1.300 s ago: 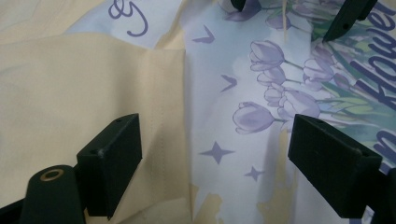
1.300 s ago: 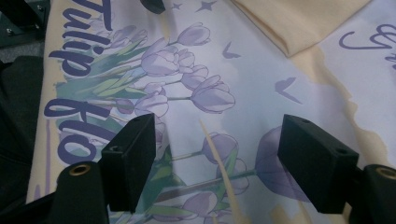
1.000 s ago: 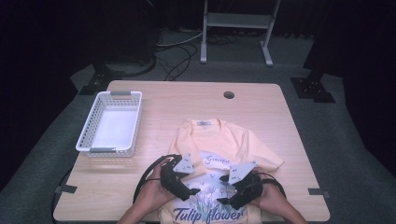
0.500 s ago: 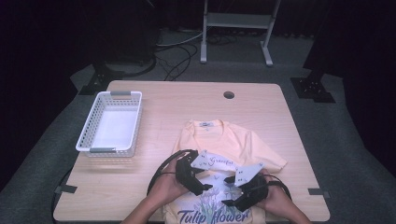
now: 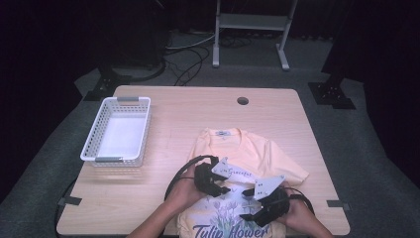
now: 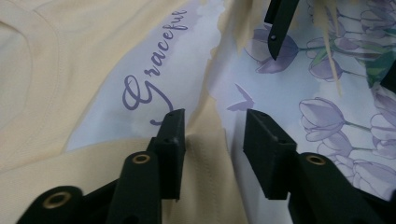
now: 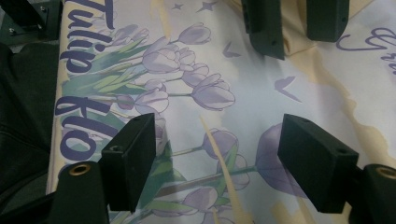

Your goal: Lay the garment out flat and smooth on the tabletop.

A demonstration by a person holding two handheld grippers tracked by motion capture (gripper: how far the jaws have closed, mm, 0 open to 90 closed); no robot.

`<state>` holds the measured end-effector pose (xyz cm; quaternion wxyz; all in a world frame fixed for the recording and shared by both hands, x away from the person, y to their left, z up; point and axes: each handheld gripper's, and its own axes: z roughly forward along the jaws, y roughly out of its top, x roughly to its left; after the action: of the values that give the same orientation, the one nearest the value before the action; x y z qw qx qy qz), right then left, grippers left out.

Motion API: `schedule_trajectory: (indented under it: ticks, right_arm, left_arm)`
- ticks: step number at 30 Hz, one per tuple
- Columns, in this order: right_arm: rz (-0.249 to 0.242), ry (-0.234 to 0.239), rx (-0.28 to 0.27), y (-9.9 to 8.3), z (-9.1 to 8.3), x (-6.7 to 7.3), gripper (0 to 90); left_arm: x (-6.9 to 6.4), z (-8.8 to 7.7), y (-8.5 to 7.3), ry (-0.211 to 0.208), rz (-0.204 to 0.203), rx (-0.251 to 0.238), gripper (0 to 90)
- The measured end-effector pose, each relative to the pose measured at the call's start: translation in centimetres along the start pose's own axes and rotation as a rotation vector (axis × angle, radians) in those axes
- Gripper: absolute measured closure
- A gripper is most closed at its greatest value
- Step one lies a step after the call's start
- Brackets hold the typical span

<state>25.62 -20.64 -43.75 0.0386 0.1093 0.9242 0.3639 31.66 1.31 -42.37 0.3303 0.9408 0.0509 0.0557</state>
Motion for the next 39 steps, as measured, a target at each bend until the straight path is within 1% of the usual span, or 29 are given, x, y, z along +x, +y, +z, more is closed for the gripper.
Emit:
schedule_trajectory:
  ticks: [2,4,6,8,9,10,12,14,17,19,23,24,26,33,36,39]
  right_arm:
    - [0.001,0.0,0.0,0.0,0.0,0.0,27.5]
    - [0.0,0.002,0.0,0.0,0.0,0.0,27.5]
    - [-0.002,0.001,0.003,0.0,0.0,0.0,27.5]
    - [-0.001,0.001,0.007,0.1,0.0,0.0,27.5]
    - [-0.003,0.0,0.007,0.1,0.0,0.0,27.4]
    - [-0.001,0.0,0.008,0.1,0.0,0.0,27.4]
    - [0.0,-0.002,0.008,0.1,0.0,0.0,27.4]
    - [-0.002,-0.003,0.011,0.1,0.0,0.0,27.4]
    - [0.0,-0.003,0.016,0.2,0.0,0.0,27.4]
    - [0.0,-0.004,0.019,0.3,0.0,0.0,27.4]
    - [-0.004,-0.005,0.026,0.3,0.0,0.0,27.4]
    - [0.003,-0.004,0.03,0.4,0.0,0.1,27.4]
    - [0.004,-0.004,0.034,0.4,0.1,0.1,27.4]
    - [0.007,-0.002,0.057,0.8,0.1,0.1,27.4]
    - [0.001,-0.001,0.058,0.8,0.1,0.0,27.4]
    - [0.003,-0.003,0.062,0.9,0.1,0.1,27.3]
  left_arm:
    - [0.1,0.0,0.0,-0.008,-0.001,-0.003,64.1]
    - [0.3,-0.1,-0.1,-0.01,-0.005,0.0,72.5]
    - [0.6,-0.2,-0.2,-0.022,-0.04,0.004,77.9]
    - [0.8,-0.2,-0.3,-0.028,-0.049,0.003,81.8]
    - [1.0,-0.2,-0.4,-0.036,-0.066,-0.003,83.1]
    - [1.1,-0.2,-0.4,-0.039,-0.074,-0.006,83.8]
    - [1.3,-0.2,-0.4,-0.044,-0.079,-0.008,85.4]
    - [1.3,-0.2,-0.4,-0.043,-0.05,-0.002,85.8]
    - [1.0,-0.2,-0.1,-0.031,0.013,0.011,86.2]
    - [1.0,-0.3,0.0,-0.034,0.021,0.013,86.3]
    - [0.9,-0.7,0.1,-0.037,0.049,0.016,86.5]
    - [1.0,-0.8,0.1,-0.035,0.059,0.012,86.5]
    - [1.0,-1.1,0.2,-0.037,0.062,0.011,86.4]
    - [1.2,-2.8,0.3,-0.03,0.106,0.016,86.1]
    - [1.4,-3.5,0.2,-0.025,0.113,0.02,86.1]
    - [1.6,-4.4,0.0,-0.02,0.13,0.026,86.0]
